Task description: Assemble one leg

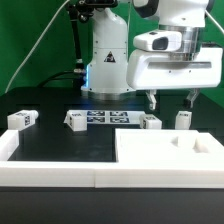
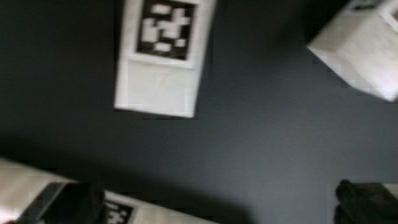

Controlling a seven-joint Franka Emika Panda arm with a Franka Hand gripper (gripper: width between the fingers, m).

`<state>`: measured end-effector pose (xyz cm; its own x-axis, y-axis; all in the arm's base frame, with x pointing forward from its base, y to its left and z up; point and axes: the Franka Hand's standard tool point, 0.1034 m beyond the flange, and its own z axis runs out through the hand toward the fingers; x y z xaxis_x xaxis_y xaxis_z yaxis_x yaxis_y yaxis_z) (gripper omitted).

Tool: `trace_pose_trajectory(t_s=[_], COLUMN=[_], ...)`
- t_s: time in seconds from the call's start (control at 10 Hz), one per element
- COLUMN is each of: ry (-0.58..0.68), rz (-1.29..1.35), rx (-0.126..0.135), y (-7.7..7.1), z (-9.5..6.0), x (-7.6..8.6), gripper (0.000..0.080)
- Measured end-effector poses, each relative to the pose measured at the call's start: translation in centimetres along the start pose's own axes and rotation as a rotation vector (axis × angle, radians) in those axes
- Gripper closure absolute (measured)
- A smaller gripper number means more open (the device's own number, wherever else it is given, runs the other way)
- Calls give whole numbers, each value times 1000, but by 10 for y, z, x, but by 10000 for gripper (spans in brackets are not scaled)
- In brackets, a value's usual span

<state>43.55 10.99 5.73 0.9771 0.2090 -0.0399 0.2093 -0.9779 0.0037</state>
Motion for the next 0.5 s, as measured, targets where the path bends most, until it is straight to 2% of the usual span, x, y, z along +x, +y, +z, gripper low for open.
trace_pose_trajectory(t_s=[0.4,0.5], ry=[-1,22], rz=[373,535], rx=[37,59], y=[-10,-19], z=[1,7], x=[-1,-10], gripper=[151,151])
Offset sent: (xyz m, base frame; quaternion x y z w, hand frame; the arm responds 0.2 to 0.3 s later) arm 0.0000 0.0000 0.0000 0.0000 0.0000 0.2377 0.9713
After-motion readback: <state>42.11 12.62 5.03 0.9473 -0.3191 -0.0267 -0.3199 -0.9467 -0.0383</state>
